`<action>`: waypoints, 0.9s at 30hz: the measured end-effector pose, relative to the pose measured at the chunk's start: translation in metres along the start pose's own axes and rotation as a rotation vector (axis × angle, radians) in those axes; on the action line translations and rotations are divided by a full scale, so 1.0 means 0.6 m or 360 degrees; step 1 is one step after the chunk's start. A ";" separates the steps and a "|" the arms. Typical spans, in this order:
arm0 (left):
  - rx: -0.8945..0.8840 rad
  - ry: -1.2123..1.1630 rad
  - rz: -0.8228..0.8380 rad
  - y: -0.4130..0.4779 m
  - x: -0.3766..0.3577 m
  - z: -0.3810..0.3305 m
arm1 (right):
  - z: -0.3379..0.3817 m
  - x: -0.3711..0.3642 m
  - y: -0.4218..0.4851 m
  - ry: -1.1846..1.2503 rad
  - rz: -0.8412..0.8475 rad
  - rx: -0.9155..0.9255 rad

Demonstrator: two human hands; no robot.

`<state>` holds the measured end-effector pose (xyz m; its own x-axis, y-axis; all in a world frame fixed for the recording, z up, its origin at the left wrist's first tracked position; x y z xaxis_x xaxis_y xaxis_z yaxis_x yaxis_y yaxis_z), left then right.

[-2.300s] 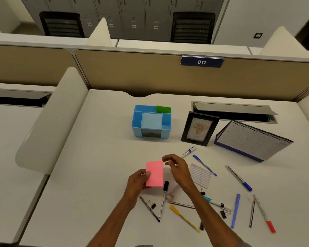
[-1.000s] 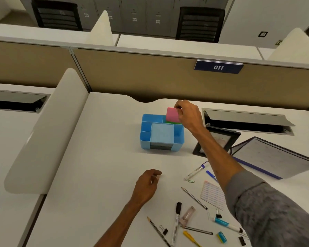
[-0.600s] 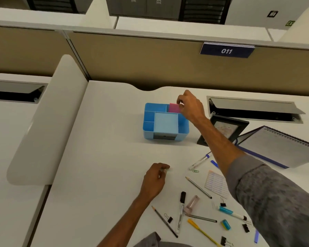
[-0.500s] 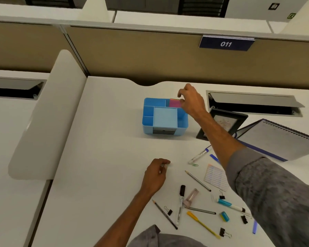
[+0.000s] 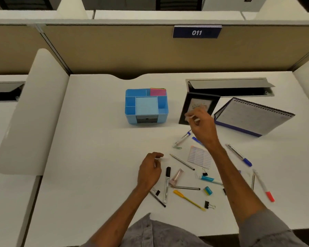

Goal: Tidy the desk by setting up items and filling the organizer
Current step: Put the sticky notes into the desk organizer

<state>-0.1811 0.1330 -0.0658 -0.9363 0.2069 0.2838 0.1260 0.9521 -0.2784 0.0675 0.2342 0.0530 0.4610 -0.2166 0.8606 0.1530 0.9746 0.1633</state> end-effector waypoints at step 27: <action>-0.0363 0.0918 0.0500 -0.014 -0.280 -0.091 | -0.225 -0.045 -0.236 -0.0748 0.0721 -0.0306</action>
<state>-0.0068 0.1026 -0.0610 -0.5285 0.5066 0.6813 0.4874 0.8381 -0.2450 0.1512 0.0943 -0.0584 0.0939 0.3003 0.9492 0.2069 0.9267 -0.3136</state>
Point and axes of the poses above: each hand's wrist, its own y-axis towards the middle knuckle, its own x-axis out of the back of the hand, z = x × y, the point moved 9 cm from there along y, towards the middle knuckle, and after that the axes turned 15 degrees about -y, right-handed, at the moved point
